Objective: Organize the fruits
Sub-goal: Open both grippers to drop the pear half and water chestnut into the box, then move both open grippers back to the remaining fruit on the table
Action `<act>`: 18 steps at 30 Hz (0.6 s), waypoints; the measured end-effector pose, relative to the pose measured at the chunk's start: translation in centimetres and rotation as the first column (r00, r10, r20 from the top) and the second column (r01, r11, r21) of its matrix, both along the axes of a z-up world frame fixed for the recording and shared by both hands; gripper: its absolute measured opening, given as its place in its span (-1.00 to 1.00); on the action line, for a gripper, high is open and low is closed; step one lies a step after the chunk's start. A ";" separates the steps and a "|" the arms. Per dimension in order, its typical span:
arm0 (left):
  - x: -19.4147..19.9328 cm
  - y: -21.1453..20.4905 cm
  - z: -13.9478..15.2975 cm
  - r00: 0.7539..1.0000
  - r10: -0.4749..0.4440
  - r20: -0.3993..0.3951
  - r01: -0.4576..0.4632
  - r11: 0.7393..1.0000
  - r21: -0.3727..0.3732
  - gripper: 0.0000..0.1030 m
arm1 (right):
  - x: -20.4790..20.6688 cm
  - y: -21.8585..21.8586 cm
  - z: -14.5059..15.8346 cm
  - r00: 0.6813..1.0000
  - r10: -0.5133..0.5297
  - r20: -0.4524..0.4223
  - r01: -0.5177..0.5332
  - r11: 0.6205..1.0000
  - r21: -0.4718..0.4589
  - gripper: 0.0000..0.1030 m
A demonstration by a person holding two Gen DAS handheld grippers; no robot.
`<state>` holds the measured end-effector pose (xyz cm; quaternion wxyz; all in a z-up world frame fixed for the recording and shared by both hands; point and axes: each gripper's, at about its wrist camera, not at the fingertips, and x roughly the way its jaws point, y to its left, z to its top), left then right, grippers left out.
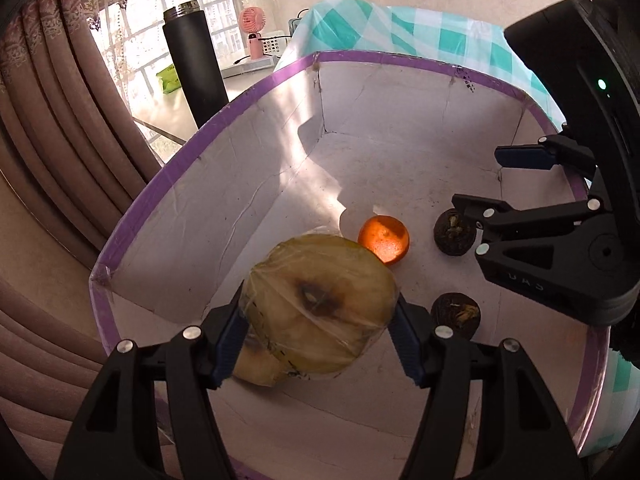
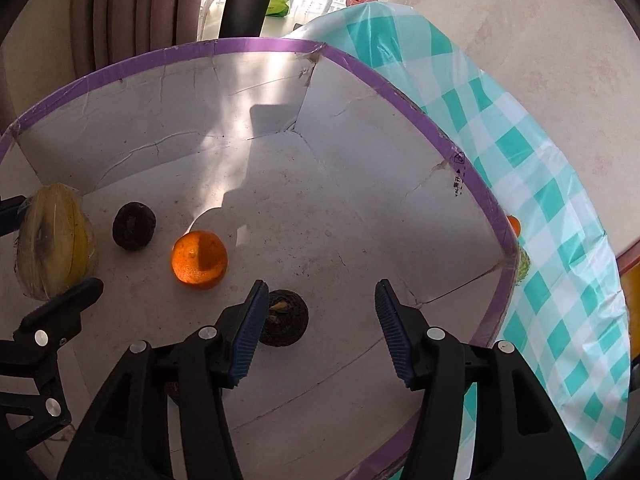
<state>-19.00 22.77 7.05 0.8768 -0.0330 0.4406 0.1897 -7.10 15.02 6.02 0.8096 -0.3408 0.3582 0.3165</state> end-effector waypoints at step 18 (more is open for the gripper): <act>-0.1 -1.9 2.1 0.998 0.043 0.048 -0.046 0.996 0.075 0.76 | -1.1 -2.2 2.1 0.995 0.030 0.097 -0.048 0.982 0.184 0.65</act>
